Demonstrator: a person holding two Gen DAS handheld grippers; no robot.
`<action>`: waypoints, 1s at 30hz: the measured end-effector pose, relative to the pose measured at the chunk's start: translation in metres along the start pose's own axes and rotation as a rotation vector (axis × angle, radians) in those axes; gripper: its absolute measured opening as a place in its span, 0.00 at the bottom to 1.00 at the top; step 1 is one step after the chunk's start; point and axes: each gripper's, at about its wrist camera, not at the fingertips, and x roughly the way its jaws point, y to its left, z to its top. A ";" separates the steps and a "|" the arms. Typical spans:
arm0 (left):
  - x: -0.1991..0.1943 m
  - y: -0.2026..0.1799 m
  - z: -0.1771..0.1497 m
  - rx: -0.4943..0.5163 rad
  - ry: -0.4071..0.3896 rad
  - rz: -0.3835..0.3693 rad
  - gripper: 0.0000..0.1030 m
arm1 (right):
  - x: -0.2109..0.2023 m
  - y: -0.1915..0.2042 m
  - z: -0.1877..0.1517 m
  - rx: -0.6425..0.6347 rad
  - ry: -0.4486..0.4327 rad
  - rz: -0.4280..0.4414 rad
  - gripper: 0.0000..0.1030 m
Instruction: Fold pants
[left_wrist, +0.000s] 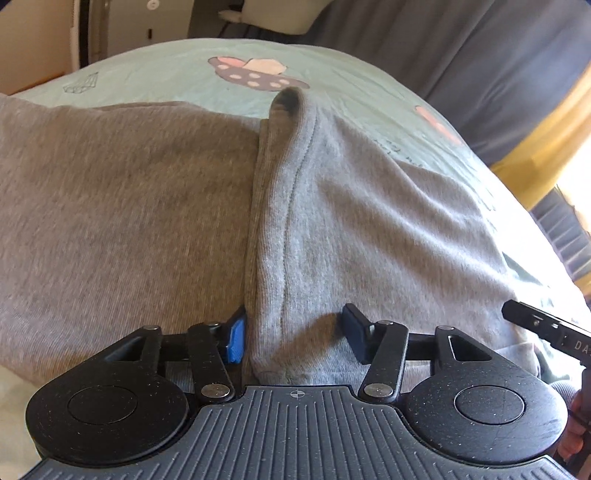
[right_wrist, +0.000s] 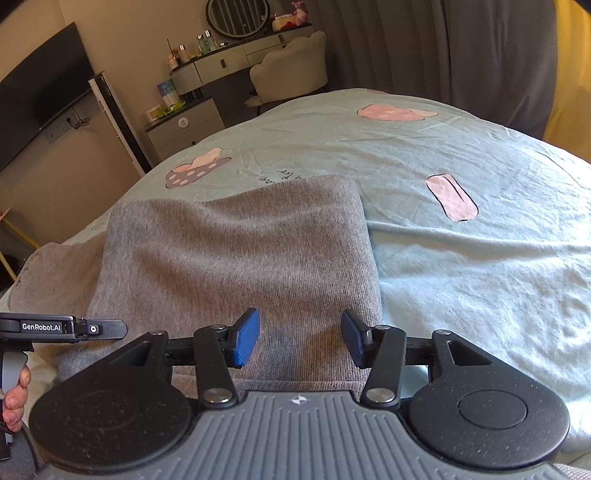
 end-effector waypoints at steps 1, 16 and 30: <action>0.000 0.001 0.000 -0.004 -0.001 -0.001 0.54 | 0.001 0.001 0.000 -0.004 0.001 -0.003 0.50; -0.008 0.018 0.000 -0.078 -0.019 -0.031 0.40 | 0.013 0.016 -0.003 -0.096 0.034 -0.056 0.64; -0.103 0.140 -0.002 -0.668 -0.381 0.004 0.93 | 0.012 0.015 -0.003 -0.097 0.040 -0.034 0.76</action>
